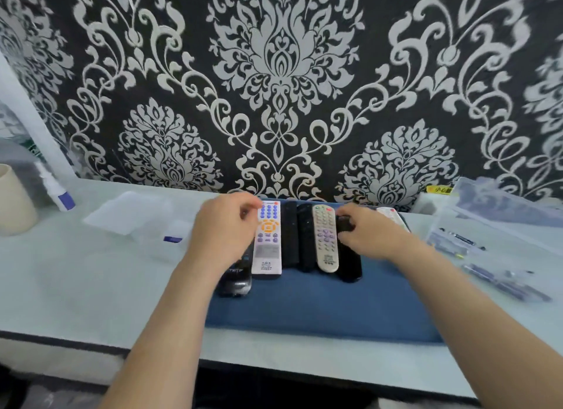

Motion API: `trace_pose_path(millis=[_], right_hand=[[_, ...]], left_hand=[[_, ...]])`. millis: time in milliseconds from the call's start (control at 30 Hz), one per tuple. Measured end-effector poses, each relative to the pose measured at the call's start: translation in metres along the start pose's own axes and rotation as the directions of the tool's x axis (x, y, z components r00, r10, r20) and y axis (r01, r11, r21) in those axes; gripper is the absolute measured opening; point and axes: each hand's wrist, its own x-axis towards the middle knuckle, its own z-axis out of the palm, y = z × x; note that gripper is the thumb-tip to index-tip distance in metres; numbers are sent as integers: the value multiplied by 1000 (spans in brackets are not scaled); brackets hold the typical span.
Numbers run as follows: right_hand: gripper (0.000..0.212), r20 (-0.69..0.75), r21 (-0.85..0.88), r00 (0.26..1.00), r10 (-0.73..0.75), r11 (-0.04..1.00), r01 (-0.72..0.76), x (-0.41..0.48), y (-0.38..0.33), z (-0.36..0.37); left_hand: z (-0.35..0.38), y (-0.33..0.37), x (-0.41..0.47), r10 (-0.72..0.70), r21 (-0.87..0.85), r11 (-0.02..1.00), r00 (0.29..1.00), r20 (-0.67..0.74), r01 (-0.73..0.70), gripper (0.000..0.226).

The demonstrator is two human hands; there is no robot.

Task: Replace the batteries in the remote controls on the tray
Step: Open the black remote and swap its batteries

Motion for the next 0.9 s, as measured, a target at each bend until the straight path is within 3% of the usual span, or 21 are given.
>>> trace_pose_path(millis=[67,133,267,333,500,600,667,733,767,800,833,867,900], right_hand=[[44,14,23,1000,25,999,-25,-5,11,6],[45,18,-12,999,50,999,-49,-9,21,16],[52,4,-84,999,37,996,-36,-18,34,24],[49,2,-119,999,35,992,-34,-21,35,22],[64,-52,-210,998,29,977,-39,-27,30,21],[61,-29,-246,1000,-3,969,-5,-29,26,15],[47,-34,-177,999,-18,984,12,-30,29,11],[33,-46,92,999,21,996,-17,-27,40,10],[26,-22,353,998,65,934,-53,-27,47,8],[21,22,631,995,93,771,-86,-26,54,6],[25,76,833,994,78,543,-107,-27,59,4],[29,119,940,993,28,319,-121,-30,63,3],[30,140,977,990,-27,167,-133,-32,66,1]], left_hand=[[25,27,-9,167,2,985,963,211,-172,17],[53,45,-17,315,43,934,871,377,-356,24],[96,55,-23,317,144,846,701,639,-514,66],[103,52,-20,284,212,805,674,682,-554,74],[100,46,-7,253,198,849,707,660,-489,79],[97,49,-5,227,181,879,720,656,-442,66],[92,55,-6,229,108,924,756,614,-367,50],[90,65,-7,202,43,965,835,511,-260,36],[90,70,-8,179,10,979,878,444,-204,29],[91,77,-8,146,-34,989,910,387,-144,25],[91,82,-10,105,-96,993,928,357,-75,24],[91,86,-12,68,-174,985,933,352,-6,26],[93,91,-14,37,-257,964,931,362,62,29]])
